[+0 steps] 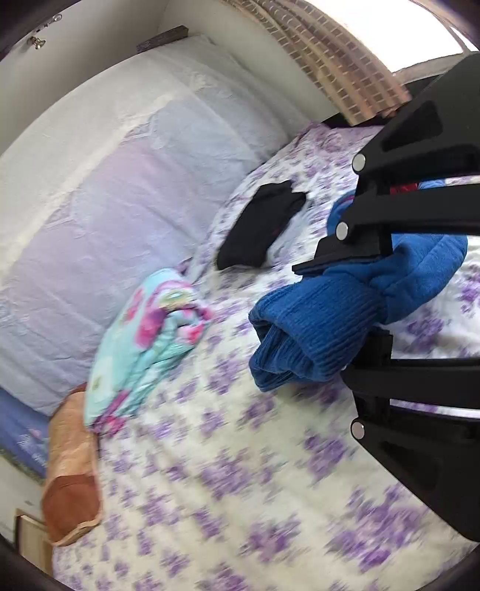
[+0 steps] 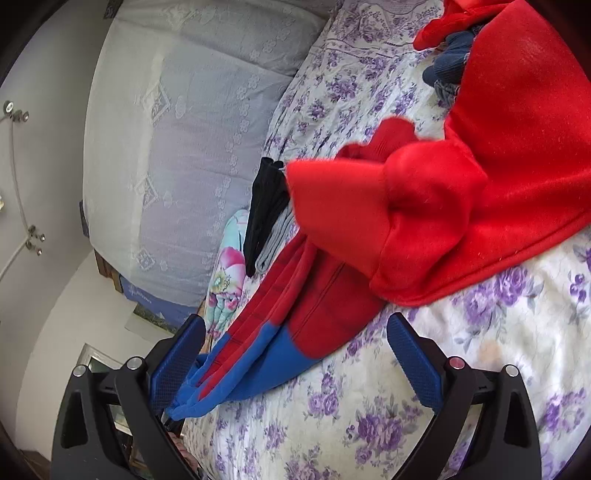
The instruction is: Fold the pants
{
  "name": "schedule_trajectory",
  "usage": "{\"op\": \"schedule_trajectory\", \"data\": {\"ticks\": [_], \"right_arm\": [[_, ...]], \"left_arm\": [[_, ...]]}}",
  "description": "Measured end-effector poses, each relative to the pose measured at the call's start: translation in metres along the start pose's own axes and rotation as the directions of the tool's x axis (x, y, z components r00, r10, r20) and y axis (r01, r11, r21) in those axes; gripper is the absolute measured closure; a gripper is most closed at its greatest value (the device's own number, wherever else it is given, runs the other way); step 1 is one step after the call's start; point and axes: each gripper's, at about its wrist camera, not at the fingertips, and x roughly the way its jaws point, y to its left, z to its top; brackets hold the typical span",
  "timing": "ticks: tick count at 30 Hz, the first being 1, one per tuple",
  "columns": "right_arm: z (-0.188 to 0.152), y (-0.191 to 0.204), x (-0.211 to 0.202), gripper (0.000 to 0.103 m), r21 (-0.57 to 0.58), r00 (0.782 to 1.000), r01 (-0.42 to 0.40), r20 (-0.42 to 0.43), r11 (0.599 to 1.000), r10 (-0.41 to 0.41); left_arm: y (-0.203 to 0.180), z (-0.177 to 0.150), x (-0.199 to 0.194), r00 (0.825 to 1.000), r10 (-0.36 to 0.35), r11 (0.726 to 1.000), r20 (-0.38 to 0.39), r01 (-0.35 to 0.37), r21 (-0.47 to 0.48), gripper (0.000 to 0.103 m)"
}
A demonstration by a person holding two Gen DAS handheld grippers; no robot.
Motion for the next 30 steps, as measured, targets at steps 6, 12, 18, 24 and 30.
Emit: {"op": "schedule_trajectory", "data": {"ticks": [6,12,18,24,30], "right_arm": [[-0.006,-0.006,0.014,0.004,0.007,0.997,0.001,-0.082,1.0,-0.001],[0.014,-0.003,0.049,0.006,-0.095,0.974,0.096,-0.197,0.991,-0.113],[0.126,0.045,-0.009,0.021,-0.306,0.83,0.523,0.392,0.795,-0.396],[0.068,0.076,0.036,0.006,-0.493,0.95,0.269,-0.005,0.827,-0.312],[0.006,0.057,0.05,0.006,-0.27,0.965,0.152,-0.165,0.951,-0.202]], "left_arm": [[0.079,0.003,-0.008,0.981,0.193,0.979,-0.038,-0.195,-0.064,0.081],[0.116,-0.04,0.005,0.97,0.236,0.965,-0.052,-0.24,-0.105,0.078],[0.112,-0.038,0.002,0.973,0.221,0.97,-0.058,-0.226,-0.093,0.074],[0.116,-0.041,0.001,0.978,0.201,0.972,-0.049,-0.206,-0.116,0.073],[0.118,-0.041,0.003,0.982,0.177,0.975,-0.064,-0.183,-0.122,0.069]]}}
